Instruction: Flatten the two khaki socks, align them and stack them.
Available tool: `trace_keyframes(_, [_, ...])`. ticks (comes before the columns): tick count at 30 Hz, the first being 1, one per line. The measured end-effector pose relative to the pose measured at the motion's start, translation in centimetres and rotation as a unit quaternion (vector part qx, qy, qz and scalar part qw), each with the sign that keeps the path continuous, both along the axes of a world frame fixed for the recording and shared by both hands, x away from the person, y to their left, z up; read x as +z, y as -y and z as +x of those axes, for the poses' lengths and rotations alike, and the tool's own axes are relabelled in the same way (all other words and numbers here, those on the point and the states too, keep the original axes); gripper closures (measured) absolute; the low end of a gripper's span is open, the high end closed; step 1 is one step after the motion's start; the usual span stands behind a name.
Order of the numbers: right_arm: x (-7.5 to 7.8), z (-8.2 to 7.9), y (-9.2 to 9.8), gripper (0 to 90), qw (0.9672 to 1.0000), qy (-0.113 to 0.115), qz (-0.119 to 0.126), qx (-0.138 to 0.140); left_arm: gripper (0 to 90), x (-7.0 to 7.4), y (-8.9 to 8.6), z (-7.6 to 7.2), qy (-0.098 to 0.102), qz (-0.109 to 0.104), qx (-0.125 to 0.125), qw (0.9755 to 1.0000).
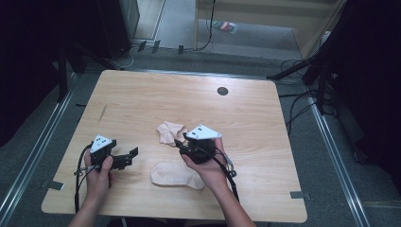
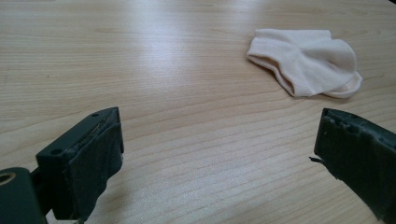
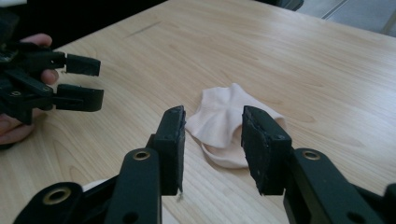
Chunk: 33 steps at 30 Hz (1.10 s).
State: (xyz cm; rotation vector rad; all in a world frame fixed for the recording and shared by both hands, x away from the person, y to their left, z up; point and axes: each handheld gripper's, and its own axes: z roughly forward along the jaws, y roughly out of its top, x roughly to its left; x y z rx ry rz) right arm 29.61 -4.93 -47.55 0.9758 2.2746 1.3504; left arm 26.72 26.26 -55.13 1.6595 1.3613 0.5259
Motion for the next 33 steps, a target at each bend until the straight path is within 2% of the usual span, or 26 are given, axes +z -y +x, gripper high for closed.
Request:
trace_keyframes(4, [-1.0, 1.0, -2.3, 67.4, 0.9991, -0.002, -0.035, 0.025, 1.8, 0.0, 0.0, 0.0, -0.001, -0.004, 0.001, 1.0000])
trace_keyframes(5, [-1.5, 1.4, -3.2, 68.3, 0.9984, -0.009, -0.045, 0.034, 1.8, 0.0, 0.0, 0.0, -0.001, -0.005, 0.001, 1.0000])
trace_keyframes(10, [-3.1, 2.7, -5.6, 68.9, 0.9955, -0.020, -0.078, 0.050, 1.8, 0.0, -0.1, 0.0, -0.002, -0.005, 0.000, 1.0000])
trace_keyframes(12, [-3.8, 3.3, -6.5, 70.8, 0.9939, -0.039, -0.084, 0.061, 1.8, 0.0, -0.1, 0.1, -0.003, -0.003, -0.002, 1.0000])
trace_keyframes(13, [-4.0, 3.5, -6.8, 70.4, 0.9934, -0.047, -0.085, 0.061, 1.8, 0.0, -0.1, 0.1, -0.003, -0.004, -0.001, 1.0000])
trace_keyframes(19, [-5.4, 4.8, -8.3, 62.4, 0.9919, -0.052, -0.109, 0.039, 1.8, 0.0, -0.1, 0.1, -0.007, -0.008, 0.002, 0.9999])
trace_keyframes(23, [-6.0, 5.4, -8.7, 62.3, 0.9905, -0.055, -0.121, 0.035, 1.8, 0.0, -0.2, 0.1, -0.008, -0.009, 0.001, 0.9999])
trace_keyframes(28, [-6.5, 5.5, -9.0, 72.1, 0.9893, -0.059, -0.129, 0.032, 1.8, 0.0, -0.2, 0.2, -0.007, -0.011, 0.001, 0.9999])
trace_keyframes(29, [-6.6, 5.4, -9.0, 78.9, 0.9893, -0.050, -0.134, 0.030, 1.8, -0.1, -0.2, 0.2, -0.007, -0.011, 0.001, 0.9999])
trace_keyframes(30, [-6.5, 5.5, -8.9, 83.3, 0.9893, -0.051, -0.134, 0.027, 1.8, -0.1, -0.2, 0.2, -0.007, -0.011, 0.001, 0.9999])
trace_keyframes(33, [-6.3, 5.7, -8.6, 88.3, 0.9892, -0.066, -0.130, 0.014, 1.8, -0.1, -0.2, 0.2, -0.007, -0.011, 0.001, 0.9999])
